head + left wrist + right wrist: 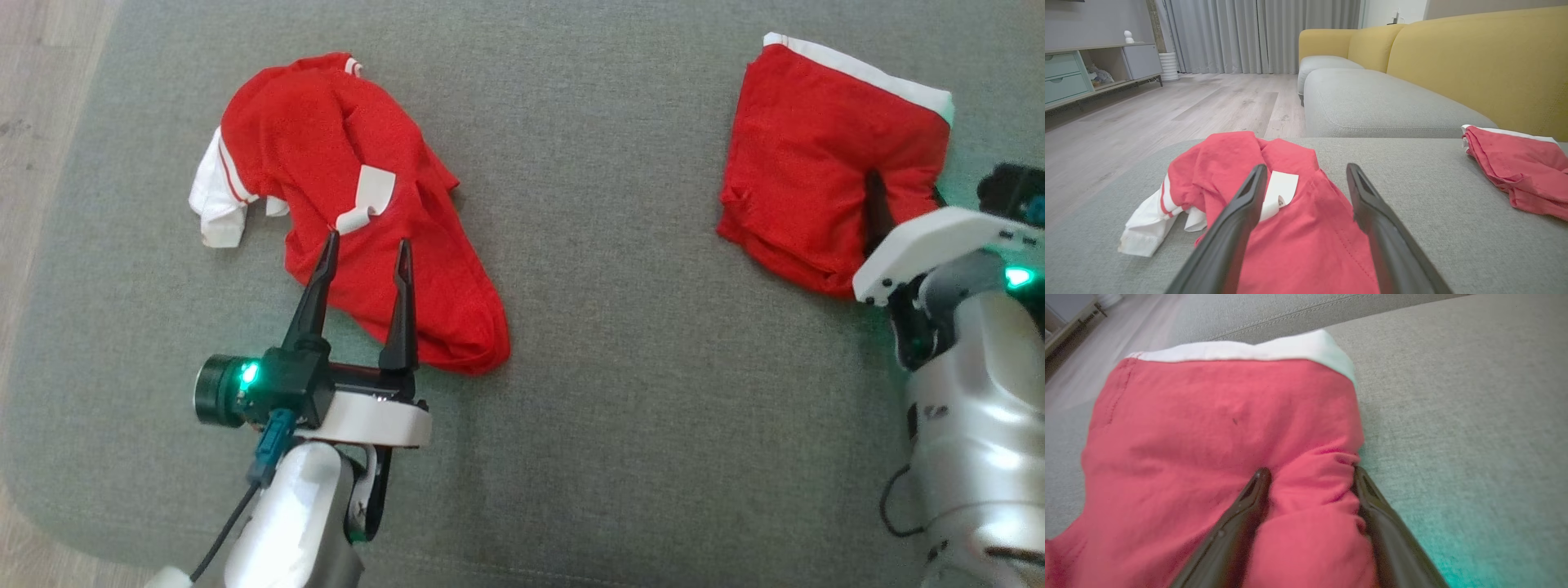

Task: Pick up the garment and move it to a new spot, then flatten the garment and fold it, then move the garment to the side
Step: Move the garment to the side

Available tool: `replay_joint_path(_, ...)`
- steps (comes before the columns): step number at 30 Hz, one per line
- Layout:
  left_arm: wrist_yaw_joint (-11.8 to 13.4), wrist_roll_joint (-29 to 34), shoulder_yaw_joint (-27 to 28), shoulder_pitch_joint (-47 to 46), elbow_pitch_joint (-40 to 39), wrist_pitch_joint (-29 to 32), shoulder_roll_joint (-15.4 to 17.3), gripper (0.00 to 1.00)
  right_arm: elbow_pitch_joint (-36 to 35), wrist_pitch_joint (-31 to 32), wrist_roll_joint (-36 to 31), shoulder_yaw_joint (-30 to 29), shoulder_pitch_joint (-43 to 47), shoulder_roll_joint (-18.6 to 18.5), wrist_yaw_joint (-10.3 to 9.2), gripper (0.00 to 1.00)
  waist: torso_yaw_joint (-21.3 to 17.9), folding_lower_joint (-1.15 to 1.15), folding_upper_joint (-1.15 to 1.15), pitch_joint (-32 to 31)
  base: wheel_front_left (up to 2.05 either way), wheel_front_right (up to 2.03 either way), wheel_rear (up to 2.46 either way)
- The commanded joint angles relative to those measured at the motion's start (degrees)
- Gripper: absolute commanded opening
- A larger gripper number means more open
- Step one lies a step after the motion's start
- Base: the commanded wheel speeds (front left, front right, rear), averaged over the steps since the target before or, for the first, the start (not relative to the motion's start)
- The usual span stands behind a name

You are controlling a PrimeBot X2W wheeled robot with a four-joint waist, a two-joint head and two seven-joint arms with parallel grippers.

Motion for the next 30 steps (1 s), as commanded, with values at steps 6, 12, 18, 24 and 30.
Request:
replay_joint_path(6, 0.65, -0.54, 1.46, -1.67, -1.27, -0.29, 0.5, 1.0, 4.44, 2.89, -4.83, 5.51, -2.31, -2.79, 0.39, 0.0, 0.02, 0.0, 0.0, -1.18, 0.0, 0.0, 0.0)
replay_joint_path(12, 1.02, -0.86, 1.67, -0.91, -1.19, -0.29, 0.5, 1.0, 4.23, 0.45, -6.37, 12.17, -3.0, -8.43, 0.39, 0.0, -1.18, 0.0, 0.0, -2.95, 0.0, 0.0, 0.0)
replay_joint_path(18, 1.2, -1.0, 2.06, -0.69, -1.63, -0.29, 0.5, 1.0, 4.24, 0.86, -6.32, 22.11, -1.87, -17.86, 0.39, 0.0, -1.98, 0.0, 0.0, -3.19, 0.0, 0.0, 0.0)
replay_joint_path(24, 0.83, -0.91, 2.84, -1.53, -2.03, -0.29, 0.5, 1.0, 5.57, 0.86, -6.86, 26.29, -0.52, -32.59, 0.39, 0.0, -1.7, 0.0, 0.0, -1.7, 0.0, 0.0, 0.0)
replay_joint_path(30, 0.71, -1.03, 3.89, -1.97, -3.14, -0.29, 0.5, 1.0, 4.78, 0.52, -8.25, 23.96, -0.06, -37.32, 0.39, 0.0, -1.18, 0.0, 0.0, -0.36, 0.0, 0.0, 0.0)
